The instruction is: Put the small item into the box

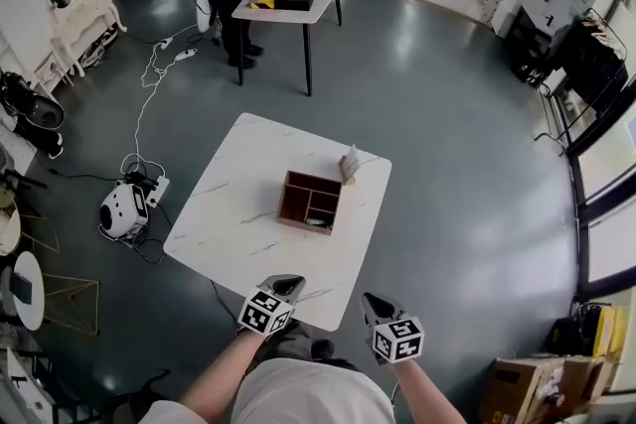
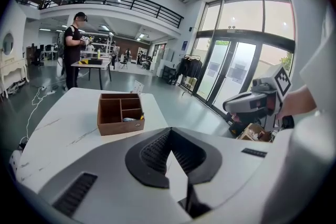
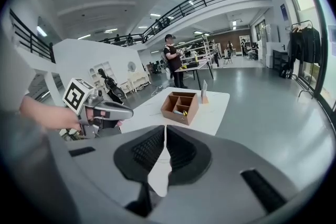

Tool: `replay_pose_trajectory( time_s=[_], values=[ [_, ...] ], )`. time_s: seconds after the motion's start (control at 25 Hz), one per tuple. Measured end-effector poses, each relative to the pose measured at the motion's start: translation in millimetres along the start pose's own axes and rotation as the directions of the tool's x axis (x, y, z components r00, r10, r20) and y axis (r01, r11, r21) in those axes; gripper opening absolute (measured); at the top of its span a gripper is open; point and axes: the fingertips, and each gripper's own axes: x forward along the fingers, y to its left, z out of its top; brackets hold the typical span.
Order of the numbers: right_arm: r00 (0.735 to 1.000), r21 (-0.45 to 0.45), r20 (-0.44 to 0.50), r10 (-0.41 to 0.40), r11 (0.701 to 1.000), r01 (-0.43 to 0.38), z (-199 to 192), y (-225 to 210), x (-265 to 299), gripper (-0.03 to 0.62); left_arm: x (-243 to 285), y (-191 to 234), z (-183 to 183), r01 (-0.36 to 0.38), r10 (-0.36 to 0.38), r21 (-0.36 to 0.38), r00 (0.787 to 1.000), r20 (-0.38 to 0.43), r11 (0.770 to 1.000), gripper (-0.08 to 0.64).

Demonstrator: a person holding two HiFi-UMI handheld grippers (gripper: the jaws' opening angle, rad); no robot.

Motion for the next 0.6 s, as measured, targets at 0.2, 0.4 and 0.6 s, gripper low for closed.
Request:
replay_pose_trajectory(
  time_s=[0.2,0.4,0.6],
  values=[
    [1.000,-0.013,0.014,0.016,1.000,-0.016,-20.4,16.1,-27.3,0.031,-33.2,-36.3,-6.3,0.020,-0.019,-0.001,0.997,0.076,1.000,0.014],
    [0.999,-0.030,0.048,0.026,0.999,-0.025,-29.4,28.2,-54.5,0.031,-61.3,-60.2,-23.2,-0.008,0.008,0.004,0.995,0.100,1.000,0.014],
    [0.996,-0.037,0.075,0.038,0.999,-0.035,-37.2,36.5,-74.0,0.031,-79.8,-70.9,-44.9,-0.053,0.052,0.002,0.995,0.083,0.999,0.014]
  ],
)
